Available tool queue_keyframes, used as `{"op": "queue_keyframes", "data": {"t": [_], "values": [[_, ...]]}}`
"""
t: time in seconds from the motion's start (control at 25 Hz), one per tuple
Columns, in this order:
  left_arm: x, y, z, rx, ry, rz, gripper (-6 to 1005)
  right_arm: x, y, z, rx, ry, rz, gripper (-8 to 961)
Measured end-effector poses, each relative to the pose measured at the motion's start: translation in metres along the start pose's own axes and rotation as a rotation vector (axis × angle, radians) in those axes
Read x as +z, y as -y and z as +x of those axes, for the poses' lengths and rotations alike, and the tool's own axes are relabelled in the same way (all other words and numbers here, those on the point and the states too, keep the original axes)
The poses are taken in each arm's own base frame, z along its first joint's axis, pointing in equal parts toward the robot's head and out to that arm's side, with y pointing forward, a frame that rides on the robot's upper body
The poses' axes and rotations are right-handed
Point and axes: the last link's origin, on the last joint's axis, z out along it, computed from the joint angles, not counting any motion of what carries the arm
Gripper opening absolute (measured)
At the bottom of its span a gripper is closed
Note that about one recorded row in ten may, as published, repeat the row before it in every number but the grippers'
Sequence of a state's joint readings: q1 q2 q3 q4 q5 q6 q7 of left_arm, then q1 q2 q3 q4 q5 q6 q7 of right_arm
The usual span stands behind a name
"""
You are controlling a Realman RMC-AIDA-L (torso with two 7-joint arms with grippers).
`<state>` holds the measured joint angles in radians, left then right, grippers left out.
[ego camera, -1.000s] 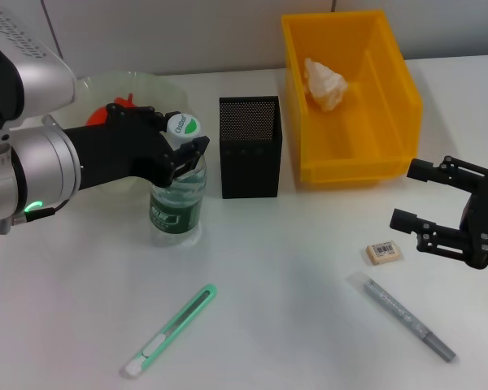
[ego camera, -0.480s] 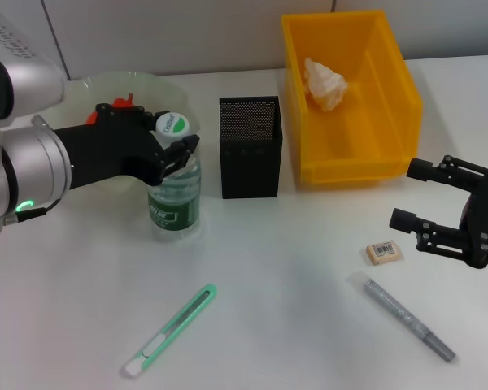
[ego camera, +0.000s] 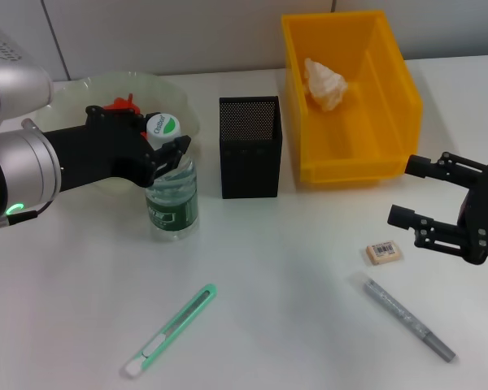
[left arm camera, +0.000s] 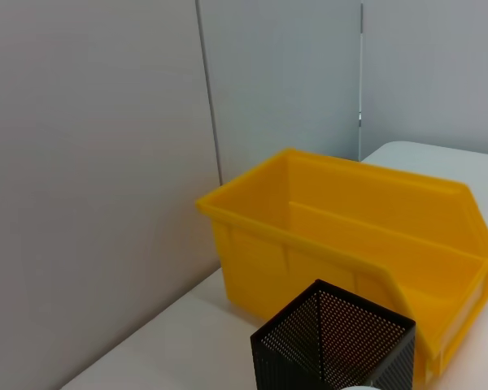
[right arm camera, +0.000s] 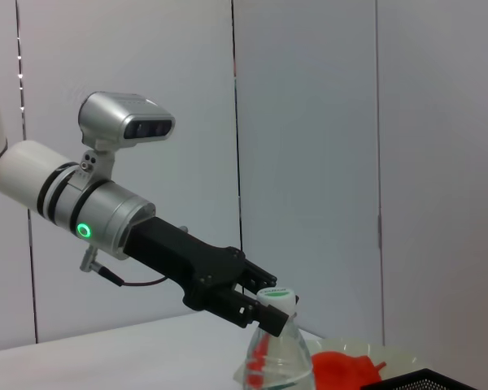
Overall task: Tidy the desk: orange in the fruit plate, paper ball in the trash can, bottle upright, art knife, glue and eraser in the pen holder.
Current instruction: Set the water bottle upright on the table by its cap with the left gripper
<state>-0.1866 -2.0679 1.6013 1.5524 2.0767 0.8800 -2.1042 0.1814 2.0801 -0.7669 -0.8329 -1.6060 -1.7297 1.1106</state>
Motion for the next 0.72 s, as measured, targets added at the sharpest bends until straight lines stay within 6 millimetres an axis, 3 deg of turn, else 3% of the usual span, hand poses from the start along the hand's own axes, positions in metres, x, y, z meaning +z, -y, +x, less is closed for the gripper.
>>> {"op": "queue_keyframes", "data": {"t": [0.72], "values": [[-0.001,-0.006,0.012,0.025,-0.018,-0.021,440,-0.002,0.004,0.001,0.0,-0.009,0.025,729]]}}
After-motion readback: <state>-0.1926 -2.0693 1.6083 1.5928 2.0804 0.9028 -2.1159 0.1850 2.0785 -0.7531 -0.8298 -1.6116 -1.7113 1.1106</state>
